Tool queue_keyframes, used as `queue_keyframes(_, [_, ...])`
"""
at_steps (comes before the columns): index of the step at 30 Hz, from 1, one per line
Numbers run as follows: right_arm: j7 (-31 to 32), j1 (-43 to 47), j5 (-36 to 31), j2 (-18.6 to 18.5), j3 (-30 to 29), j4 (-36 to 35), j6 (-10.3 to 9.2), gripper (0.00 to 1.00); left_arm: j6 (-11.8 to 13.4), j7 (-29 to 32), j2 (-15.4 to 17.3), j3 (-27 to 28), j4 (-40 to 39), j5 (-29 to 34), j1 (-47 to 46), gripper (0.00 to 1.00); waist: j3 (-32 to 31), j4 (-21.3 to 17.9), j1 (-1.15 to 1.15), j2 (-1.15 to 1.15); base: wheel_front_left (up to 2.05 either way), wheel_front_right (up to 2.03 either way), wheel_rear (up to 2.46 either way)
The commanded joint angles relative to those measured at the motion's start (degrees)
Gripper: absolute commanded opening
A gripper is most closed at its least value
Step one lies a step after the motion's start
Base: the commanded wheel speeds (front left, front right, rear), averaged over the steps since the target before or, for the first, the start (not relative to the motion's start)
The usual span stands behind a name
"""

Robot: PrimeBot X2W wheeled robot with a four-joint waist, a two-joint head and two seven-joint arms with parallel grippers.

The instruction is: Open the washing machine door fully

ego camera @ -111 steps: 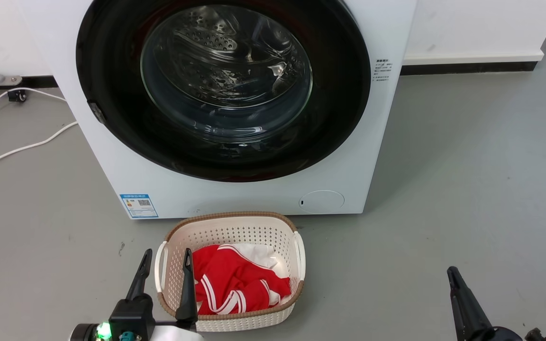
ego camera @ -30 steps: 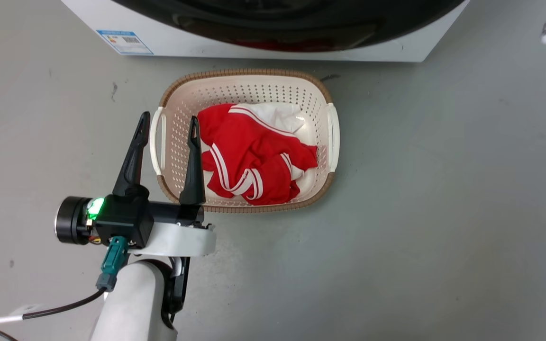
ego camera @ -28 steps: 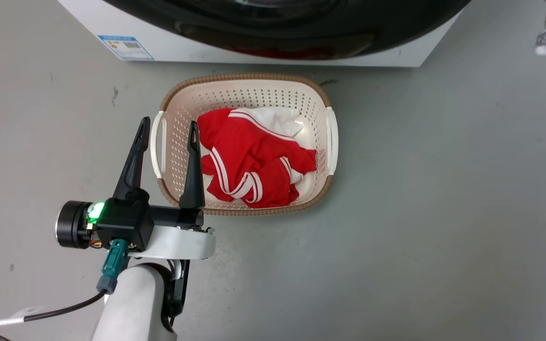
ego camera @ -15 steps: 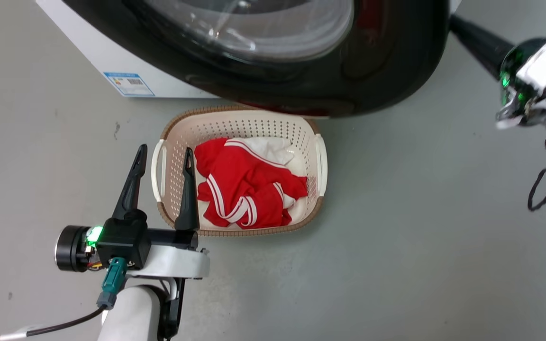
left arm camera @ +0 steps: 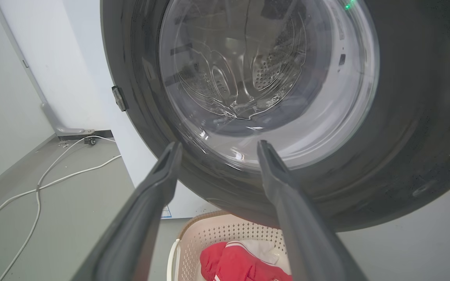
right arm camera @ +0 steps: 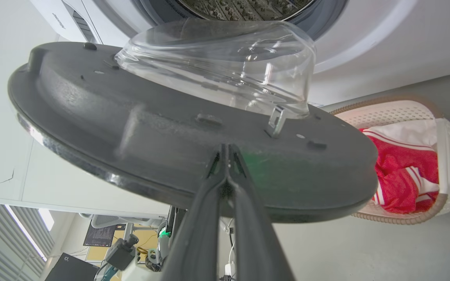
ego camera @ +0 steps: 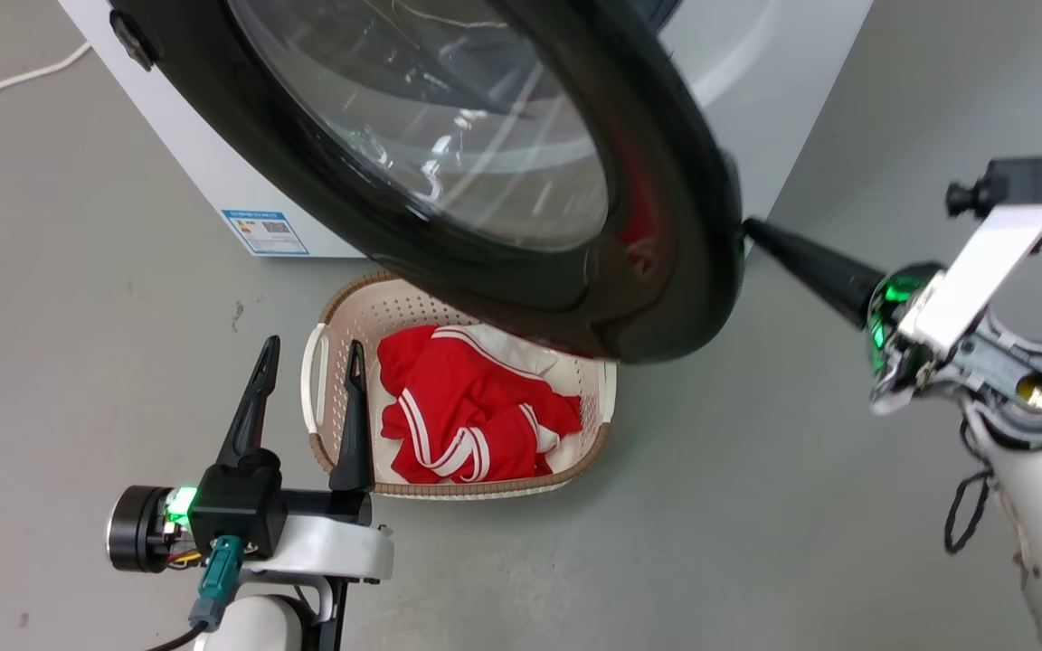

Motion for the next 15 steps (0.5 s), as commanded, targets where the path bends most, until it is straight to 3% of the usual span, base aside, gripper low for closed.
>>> queue_keyframes(1, [0.7, 1.4, 0.6, 2.2, 1.4, -1.5, 0.26, 0.0, 0.0, -0.2, 0.0, 0.1, 0.0, 0.2, 0.7, 1.0, -0.8, -0.1, 0.01, 0.0, 0.0, 0.0, 0.0])
queue_keyframes(15, [2.2, 14.3, 2.9, 6.0, 4.8, -12.8, 0.23, 0.0, -0.3, -0.2, 0.0, 0.6, 0.2, 0.4, 2.8, 1.0, -3.6, 0.7, 0.01, 0.0, 0.0, 0.0, 0.0])
